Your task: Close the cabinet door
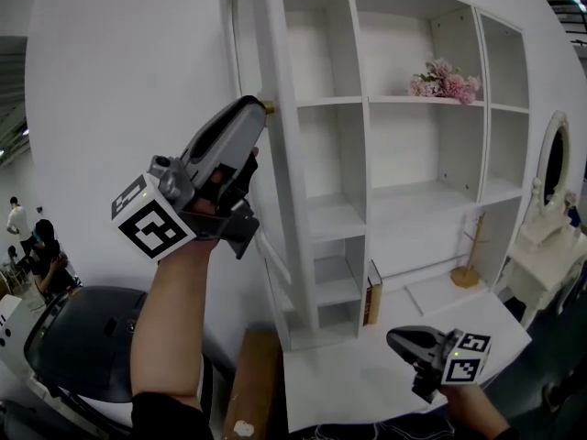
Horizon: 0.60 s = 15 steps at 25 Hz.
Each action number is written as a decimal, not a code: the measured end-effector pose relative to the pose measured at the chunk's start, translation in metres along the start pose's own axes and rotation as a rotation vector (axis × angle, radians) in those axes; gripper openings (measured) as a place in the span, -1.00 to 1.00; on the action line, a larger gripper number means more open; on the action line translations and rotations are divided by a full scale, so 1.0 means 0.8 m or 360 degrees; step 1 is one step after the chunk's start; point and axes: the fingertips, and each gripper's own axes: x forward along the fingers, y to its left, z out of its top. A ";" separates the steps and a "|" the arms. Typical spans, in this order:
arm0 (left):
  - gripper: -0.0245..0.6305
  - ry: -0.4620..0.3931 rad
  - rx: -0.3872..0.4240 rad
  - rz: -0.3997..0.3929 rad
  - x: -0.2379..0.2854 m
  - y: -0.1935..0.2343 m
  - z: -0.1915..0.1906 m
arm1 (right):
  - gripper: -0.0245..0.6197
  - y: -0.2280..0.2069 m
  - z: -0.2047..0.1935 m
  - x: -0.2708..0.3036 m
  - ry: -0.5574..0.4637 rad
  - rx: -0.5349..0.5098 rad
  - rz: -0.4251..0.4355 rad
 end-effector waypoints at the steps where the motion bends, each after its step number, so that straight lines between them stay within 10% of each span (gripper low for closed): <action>1: -0.69 0.0014 0.0018 -0.0004 0.006 0.001 -0.006 | -0.90 -0.004 0.000 -0.002 -0.0004 0.0003 -0.0012; 15: -0.69 0.0114 0.0294 0.0038 0.059 -0.003 -0.052 | -0.90 -0.021 -0.035 -0.024 -0.0043 0.0120 -0.0206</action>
